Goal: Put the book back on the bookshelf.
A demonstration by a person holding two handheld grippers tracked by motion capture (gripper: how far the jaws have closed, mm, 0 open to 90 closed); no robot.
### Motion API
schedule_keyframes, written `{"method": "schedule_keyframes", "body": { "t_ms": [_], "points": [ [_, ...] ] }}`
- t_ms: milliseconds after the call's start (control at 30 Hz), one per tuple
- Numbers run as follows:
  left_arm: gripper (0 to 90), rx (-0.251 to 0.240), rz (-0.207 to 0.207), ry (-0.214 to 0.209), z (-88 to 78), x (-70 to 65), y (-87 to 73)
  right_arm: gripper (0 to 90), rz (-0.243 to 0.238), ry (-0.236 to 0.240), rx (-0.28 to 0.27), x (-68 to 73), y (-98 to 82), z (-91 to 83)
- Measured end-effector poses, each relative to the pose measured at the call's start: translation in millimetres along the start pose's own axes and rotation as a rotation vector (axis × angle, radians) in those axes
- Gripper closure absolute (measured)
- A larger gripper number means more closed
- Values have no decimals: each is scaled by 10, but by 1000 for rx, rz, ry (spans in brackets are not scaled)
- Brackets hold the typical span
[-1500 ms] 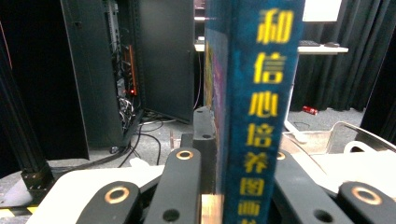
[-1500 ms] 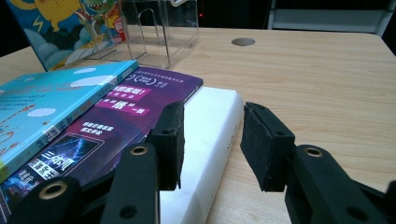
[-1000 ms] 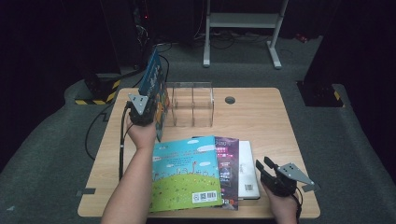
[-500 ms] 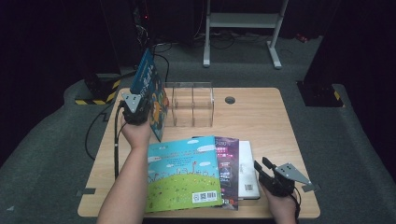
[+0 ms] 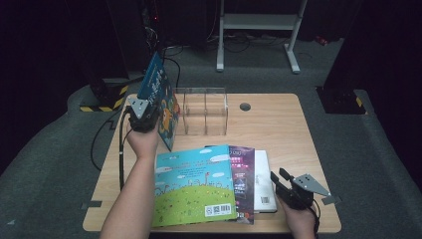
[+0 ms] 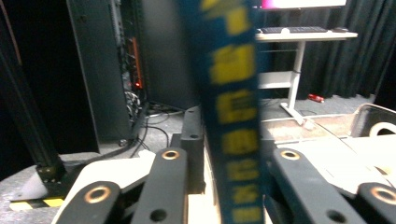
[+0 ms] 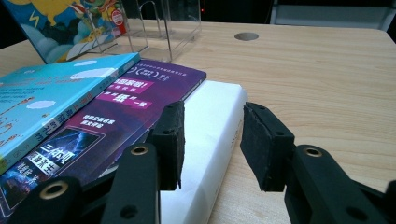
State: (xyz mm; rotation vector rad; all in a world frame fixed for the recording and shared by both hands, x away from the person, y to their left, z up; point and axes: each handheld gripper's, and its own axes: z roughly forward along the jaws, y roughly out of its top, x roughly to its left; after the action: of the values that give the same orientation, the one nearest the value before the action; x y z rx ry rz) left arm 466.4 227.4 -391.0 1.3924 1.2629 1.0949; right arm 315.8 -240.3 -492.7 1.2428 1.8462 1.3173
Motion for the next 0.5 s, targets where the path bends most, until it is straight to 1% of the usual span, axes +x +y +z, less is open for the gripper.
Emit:
{"method": "schedule_keyframes", "body": {
  "t_ms": [133,233,333,467,500],
  "points": [
    [695,17,1,-18,12,-1,-17,592,0,2,3,5,-4,3],
    [687,21,-6,-21,15,-6,-17,592,0,1,4,4,-3,3],
    [646,17,-2,-16,6,-2,-10,592,2,2,2,4,-2,1],
    [612,24,-6,-30,2,2,-13,592,1,3,4,6,-3,3],
    [600,28,-1,-34,-1,-4,-16,592,1,4,3,8,-3,5]
  ]
}}
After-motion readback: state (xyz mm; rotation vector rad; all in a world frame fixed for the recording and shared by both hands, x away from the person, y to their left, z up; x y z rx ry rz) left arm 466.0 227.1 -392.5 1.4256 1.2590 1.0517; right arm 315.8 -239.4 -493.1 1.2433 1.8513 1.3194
